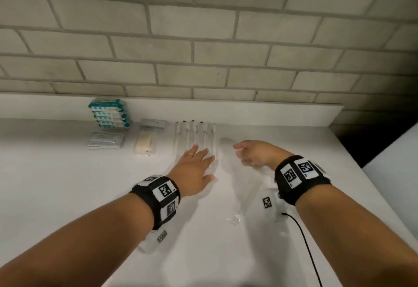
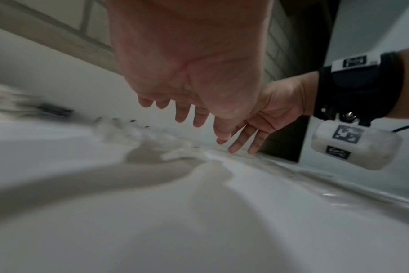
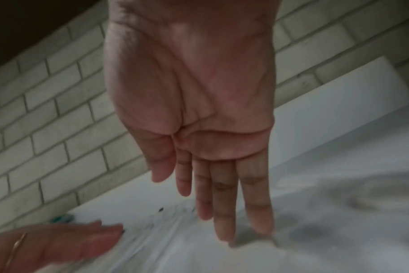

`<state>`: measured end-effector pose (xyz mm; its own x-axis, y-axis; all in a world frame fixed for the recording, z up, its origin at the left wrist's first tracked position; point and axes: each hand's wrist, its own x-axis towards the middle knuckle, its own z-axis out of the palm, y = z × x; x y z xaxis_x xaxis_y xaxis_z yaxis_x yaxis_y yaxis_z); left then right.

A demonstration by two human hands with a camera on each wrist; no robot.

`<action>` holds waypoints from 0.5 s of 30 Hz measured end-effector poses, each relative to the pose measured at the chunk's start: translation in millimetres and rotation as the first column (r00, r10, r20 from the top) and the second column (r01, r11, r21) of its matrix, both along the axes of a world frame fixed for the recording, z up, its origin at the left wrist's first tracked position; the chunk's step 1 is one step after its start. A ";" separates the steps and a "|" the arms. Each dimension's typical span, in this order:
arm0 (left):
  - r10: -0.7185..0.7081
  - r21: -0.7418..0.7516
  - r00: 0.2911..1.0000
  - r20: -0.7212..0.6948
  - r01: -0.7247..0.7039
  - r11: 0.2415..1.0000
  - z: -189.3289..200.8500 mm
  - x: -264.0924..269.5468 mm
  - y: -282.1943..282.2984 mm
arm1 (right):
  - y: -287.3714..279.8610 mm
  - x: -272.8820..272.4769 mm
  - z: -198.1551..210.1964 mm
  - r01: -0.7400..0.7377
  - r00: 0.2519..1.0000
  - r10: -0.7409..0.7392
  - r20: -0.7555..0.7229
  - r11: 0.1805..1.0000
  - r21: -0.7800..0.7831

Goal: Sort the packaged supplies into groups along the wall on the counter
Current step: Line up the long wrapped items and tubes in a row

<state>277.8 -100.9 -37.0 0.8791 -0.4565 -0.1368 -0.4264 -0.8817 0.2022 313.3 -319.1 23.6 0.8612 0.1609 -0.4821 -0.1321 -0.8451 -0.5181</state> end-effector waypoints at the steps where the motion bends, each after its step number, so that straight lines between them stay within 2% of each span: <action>1: -0.025 -0.014 1.000 0.004 0.025 1.000 2.6 -5.5 -8.5 | -14.2 -9.5 5.6 0.031 0.999 -0.032 0.019 0.999 0.030; 3: -0.093 -0.034 0.996 0.002 0.093 0.995 8.1 -18.4 -29.4 | -43.0 -27.8 14.5 0.065 0.996 -0.065 0.057 0.998 -0.008; 5: -0.165 -0.016 0.985 -0.043 0.165 0.986 12.6 -33.7 -51.6 | -70.8 -48.9 18.4 0.093 0.996 -0.092 0.019 0.993 -0.071; 8: -0.202 0.128 0.965 -0.167 0.225 0.966 12.8 -57.1 -80.6 | -100.9 -82.4 19.1 0.086 0.996 -0.091 -0.021 0.979 -0.185; 11: -0.108 0.143 0.983 -0.150 0.129 0.981 12.8 -75.3 -98.8 | -108.1 -111.7 17.3 0.046 0.998 -0.054 -0.020 0.957 -0.285; 14: 0.030 0.078 0.995 -0.095 -0.022 0.997 15.3 -88.2 -103.0 | -104.6 -135.3 6.6 -0.037 0.999 0.045 0.006 0.877 -0.479; 15: 0.064 0.077 0.994 -0.088 -0.058 0.995 15.0 -92.2 -102.0 | -103.4 -143.0 -0.5 -0.030 1.000 0.030 -0.009 0.858 -0.513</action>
